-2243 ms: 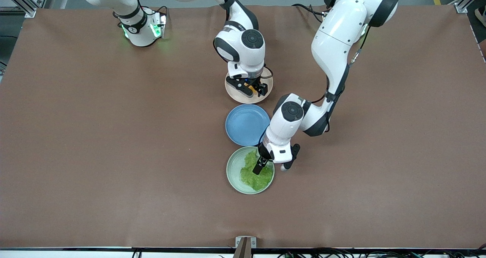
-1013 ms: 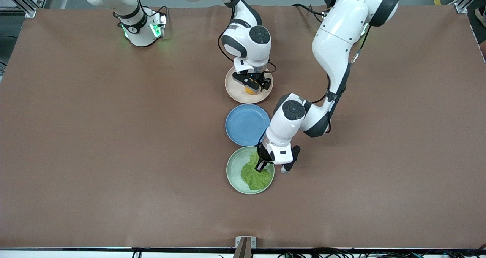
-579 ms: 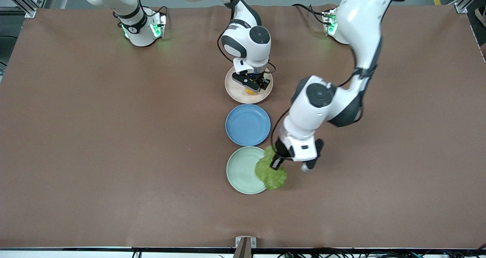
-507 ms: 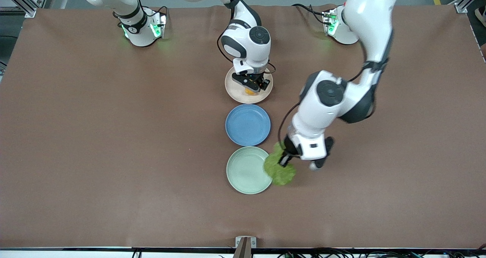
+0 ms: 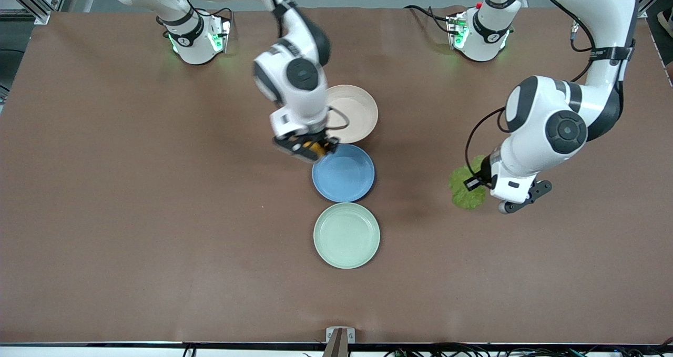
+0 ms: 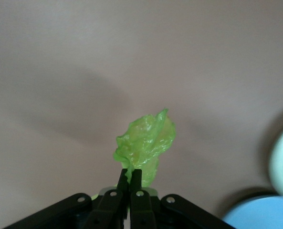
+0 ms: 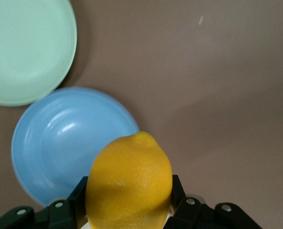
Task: Pick lemon and lettuce from plates
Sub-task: 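Carry the lettuce off the plate while the right gripper carries the lemon away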
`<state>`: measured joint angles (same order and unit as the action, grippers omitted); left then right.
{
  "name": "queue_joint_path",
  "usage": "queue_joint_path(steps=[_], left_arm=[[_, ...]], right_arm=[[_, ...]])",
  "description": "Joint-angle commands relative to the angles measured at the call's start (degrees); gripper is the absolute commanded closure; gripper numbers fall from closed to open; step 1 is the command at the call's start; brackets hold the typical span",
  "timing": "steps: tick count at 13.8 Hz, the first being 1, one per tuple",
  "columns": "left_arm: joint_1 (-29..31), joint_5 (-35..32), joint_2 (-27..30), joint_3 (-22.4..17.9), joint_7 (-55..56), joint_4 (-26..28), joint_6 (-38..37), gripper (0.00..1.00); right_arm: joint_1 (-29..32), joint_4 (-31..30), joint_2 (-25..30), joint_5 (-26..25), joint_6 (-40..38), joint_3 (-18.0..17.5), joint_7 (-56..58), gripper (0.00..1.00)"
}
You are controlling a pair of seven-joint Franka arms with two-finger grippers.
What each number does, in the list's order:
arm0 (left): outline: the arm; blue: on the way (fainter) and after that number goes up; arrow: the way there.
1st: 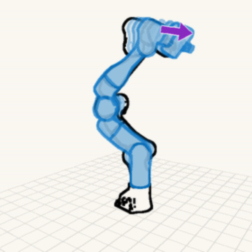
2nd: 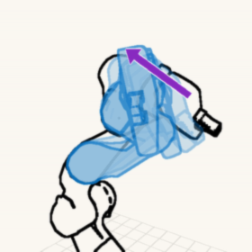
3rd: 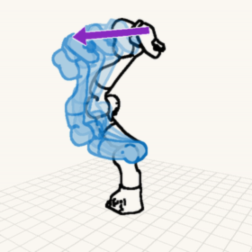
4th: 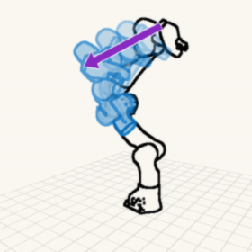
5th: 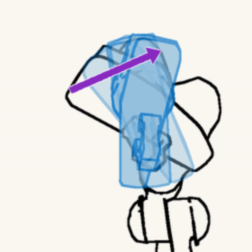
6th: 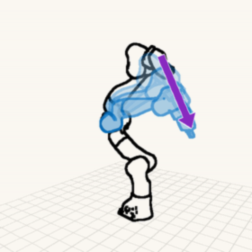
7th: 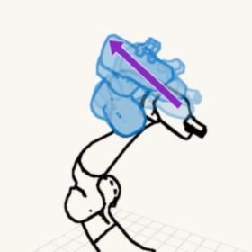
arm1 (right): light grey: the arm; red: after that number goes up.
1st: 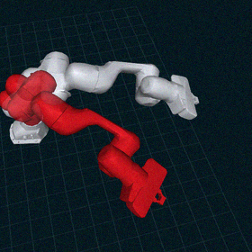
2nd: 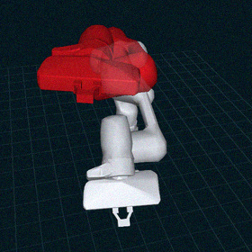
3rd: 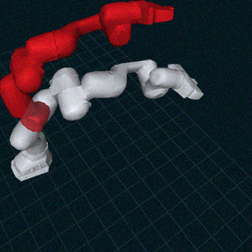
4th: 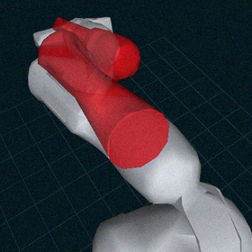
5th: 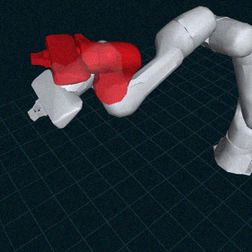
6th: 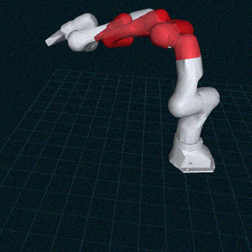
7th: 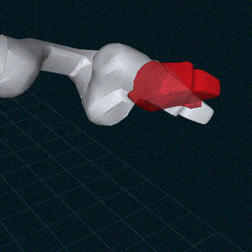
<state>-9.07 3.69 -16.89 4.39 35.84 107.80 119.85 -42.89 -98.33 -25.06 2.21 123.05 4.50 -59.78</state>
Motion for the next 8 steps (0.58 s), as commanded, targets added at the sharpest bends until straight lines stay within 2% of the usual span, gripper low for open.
queue_joint_path(steps=[1, 4, 6, 8], left_arm=[[3.3, -1.0, 2.1, 1.0, -8.3, 6.1, 1.0, 0.99], [6.2, -1.1, 0.9, 0.9, -15.2, 10.0, 5.7, 0.99], [7.4, -1.1, -0.9, 0.8, -18.4, 11.4, 8.7, 0.97], [7.7, -1.1, -2.4, 0.8, -19.9, 12.0, 10.7, 0.97]], right_arm=[[10.9, -2.9, 1.0, 1.2, -0.1, -1.4, 18.6, 1.0], [20.9, -2.9, -0.6, 1.7, 0.6, -1.4, 36.2, 0.99], [25.3, -2.9, -2.8, 6.1, 0.8, -1.3, 45.7, 0.99], [29.5, -3.2, -4.7, 7.6, 2.5, -1.4, 54.3, 0.99]])
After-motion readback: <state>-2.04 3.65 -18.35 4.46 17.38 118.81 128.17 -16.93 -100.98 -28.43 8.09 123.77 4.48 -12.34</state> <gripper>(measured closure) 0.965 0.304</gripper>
